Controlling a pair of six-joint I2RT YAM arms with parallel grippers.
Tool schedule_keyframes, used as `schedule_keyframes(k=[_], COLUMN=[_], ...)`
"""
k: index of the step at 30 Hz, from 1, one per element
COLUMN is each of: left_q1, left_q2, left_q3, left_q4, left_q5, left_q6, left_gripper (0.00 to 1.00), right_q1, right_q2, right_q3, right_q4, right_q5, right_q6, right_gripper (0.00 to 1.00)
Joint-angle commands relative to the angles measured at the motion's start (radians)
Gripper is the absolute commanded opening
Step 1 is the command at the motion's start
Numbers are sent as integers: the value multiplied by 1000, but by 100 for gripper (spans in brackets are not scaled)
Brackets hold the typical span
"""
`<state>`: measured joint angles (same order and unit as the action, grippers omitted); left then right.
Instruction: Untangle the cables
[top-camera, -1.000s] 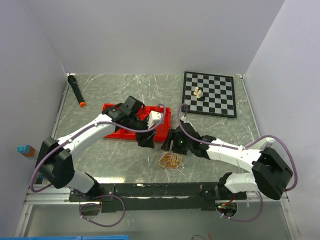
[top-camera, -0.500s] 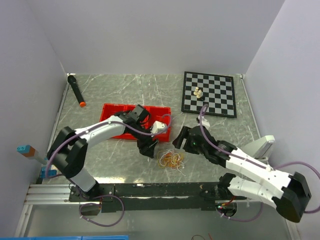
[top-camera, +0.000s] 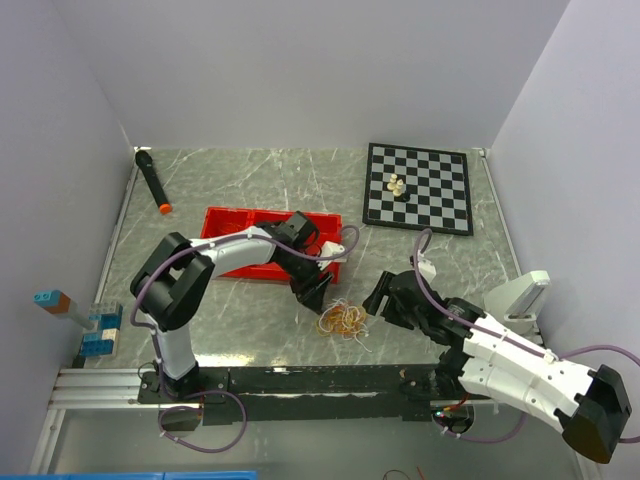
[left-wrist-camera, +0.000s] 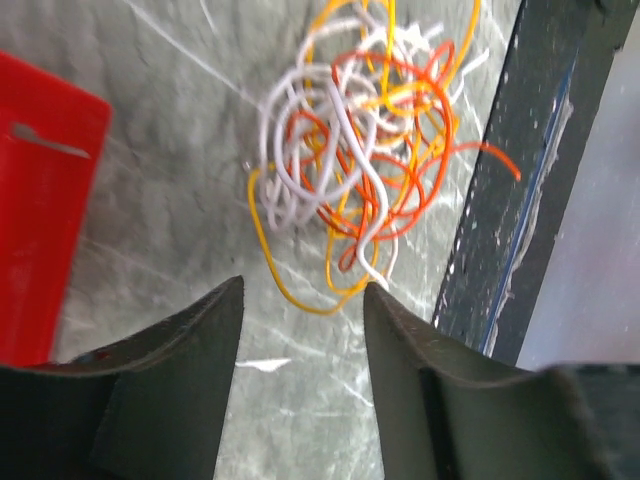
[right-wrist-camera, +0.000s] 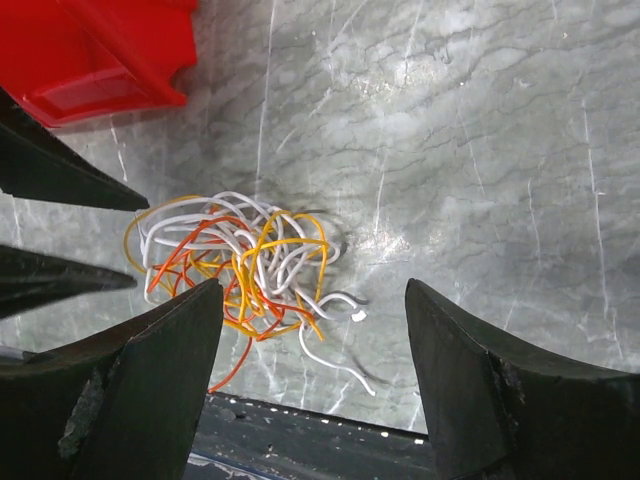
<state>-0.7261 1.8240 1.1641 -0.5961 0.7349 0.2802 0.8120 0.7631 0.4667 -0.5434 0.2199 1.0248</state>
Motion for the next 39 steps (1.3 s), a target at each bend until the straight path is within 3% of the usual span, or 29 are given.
schedule_keyframes(k=[1, 7, 15, 25, 30, 39], left_q1=[-9, -29, -30, 34, 70, 74], left_q2=[12, 38, -41, -138, -170, -189], left_q3=[39, 46, 11, -72, -118, -155], left_q4=[64, 42, 16, -1, 7, 27], left_q5=[0, -17, -69, -206, -253, -290], left_q6=[-55, -30, 1, 42, 60, 59], left_gripper=[50, 22, 2, 1, 1, 1], right_q1=[6, 7, 7, 33, 46, 145], right_q2=[-16, -7, 15, -71, -105, 62], right_q3=[-11, -49, -120, -125, -164, -142], right_q4=[-10, 20, 147, 137, 189, 264], right_q5=[13, -13, -103, -105, -142, -106], right_q6=[24, 41, 9, -35, -65, -175], right_gripper=[80, 80, 73, 64, 54, 49])
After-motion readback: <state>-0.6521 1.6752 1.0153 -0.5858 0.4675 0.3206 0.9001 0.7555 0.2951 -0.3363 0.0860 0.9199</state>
